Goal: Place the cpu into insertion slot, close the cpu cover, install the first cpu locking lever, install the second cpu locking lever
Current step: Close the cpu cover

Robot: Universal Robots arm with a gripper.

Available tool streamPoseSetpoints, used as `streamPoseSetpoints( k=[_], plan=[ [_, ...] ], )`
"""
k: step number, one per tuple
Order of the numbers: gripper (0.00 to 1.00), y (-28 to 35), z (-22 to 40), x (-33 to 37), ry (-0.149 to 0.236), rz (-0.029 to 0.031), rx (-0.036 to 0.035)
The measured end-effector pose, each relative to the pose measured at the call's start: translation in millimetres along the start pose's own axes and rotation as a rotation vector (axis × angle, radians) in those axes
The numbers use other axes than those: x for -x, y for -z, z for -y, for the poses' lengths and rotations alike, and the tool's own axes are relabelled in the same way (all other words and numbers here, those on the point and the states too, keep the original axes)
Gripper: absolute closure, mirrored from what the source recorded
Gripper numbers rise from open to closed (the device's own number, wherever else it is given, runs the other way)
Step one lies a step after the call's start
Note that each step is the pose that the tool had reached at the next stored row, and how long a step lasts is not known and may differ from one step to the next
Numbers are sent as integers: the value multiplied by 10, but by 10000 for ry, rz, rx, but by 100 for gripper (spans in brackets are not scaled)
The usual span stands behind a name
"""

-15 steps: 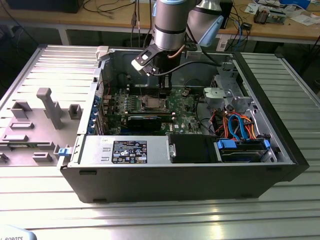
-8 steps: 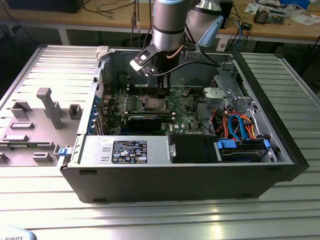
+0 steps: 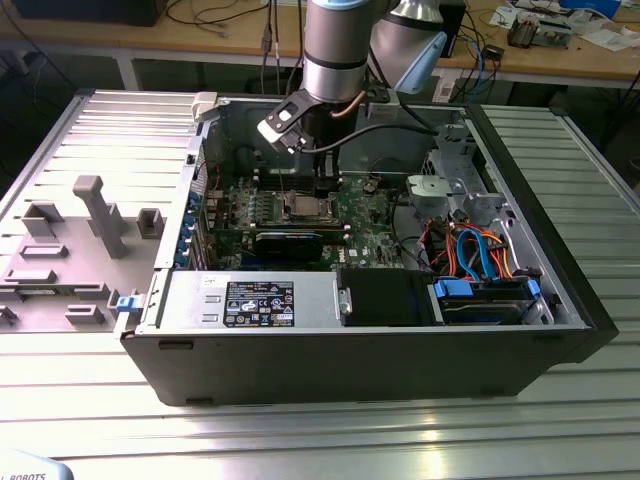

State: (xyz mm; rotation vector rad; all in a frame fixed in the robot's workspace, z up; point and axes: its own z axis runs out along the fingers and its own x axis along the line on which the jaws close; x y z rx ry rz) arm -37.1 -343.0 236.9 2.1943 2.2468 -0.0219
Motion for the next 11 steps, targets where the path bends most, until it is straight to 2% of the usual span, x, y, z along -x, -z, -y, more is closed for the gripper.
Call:
streamPoseSetpoints(
  k=[11],
  plan=[
    [89,-1,4,11,1,-4,1]
  ],
)
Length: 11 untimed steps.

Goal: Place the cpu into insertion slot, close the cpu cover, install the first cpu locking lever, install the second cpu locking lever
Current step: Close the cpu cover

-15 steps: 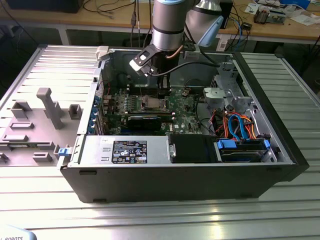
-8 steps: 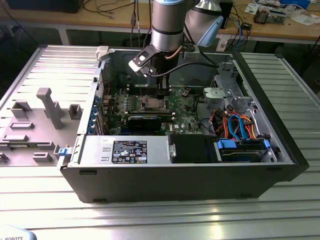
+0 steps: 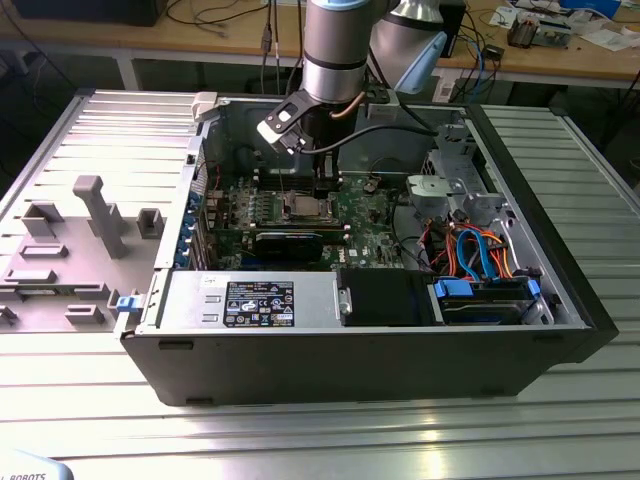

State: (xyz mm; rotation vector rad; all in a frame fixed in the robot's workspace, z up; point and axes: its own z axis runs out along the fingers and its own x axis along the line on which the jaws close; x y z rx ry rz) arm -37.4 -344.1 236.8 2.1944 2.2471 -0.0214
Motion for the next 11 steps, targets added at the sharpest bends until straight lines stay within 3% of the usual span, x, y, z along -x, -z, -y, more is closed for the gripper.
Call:
streamPoseSetpoints(
  k=[8,11],
  plan=[
    [89,-11,46,-1,2,-1,-17],
    [89,-29,79,-1,13,-2,-71]
  ],
)
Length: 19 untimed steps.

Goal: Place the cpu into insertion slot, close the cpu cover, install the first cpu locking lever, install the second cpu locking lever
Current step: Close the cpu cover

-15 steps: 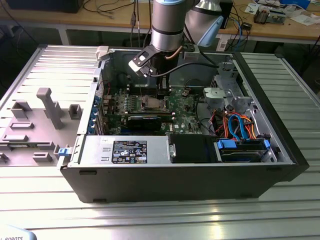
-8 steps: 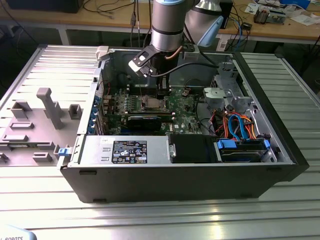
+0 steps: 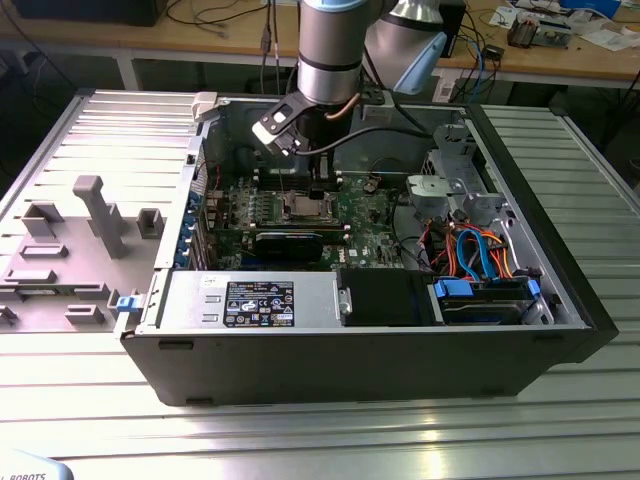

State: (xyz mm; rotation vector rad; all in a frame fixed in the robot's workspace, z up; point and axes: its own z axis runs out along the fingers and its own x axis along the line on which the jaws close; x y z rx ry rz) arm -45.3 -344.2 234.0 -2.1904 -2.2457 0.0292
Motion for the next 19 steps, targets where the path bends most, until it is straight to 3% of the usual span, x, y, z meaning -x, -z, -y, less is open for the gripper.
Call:
streamPoseSetpoints(
  k=[5,19],
  plan=[
    [89,-36,32,-1,2,-2,-96],
    [89,-99,111,-3,4,-20,-98]
  ],
)
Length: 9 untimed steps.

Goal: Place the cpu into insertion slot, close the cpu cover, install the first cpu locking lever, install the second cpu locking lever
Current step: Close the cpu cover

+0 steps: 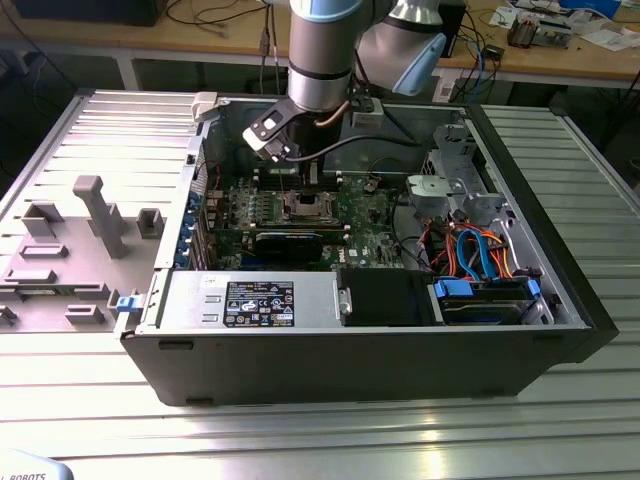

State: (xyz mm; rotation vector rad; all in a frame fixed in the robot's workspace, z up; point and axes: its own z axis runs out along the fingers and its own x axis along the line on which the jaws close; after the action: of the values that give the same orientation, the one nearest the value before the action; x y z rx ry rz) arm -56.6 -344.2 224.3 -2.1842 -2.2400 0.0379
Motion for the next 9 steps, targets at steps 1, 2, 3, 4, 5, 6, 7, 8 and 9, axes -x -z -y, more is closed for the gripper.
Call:
streamPoseSetpoints(
  k=[1,2,3,4,5,6,7,8,9],
  plan=[
    [89,-1,9,0,0,0,1],
    [89,-2,23,-1,1,-1,3],
    [89,-2,38,-1,3,0,7],
    [89,-3,61,-1,2,1,12],
    [89,-4,78,-2,1,0,18],
    [89,-7,89,-3,1,-1,31],
    [89,-10,91,-3,1,1,46],
    [89,-12,91,-2,3,4,67],
    [89,-12,91,-2,4,4,73]
  ],
)
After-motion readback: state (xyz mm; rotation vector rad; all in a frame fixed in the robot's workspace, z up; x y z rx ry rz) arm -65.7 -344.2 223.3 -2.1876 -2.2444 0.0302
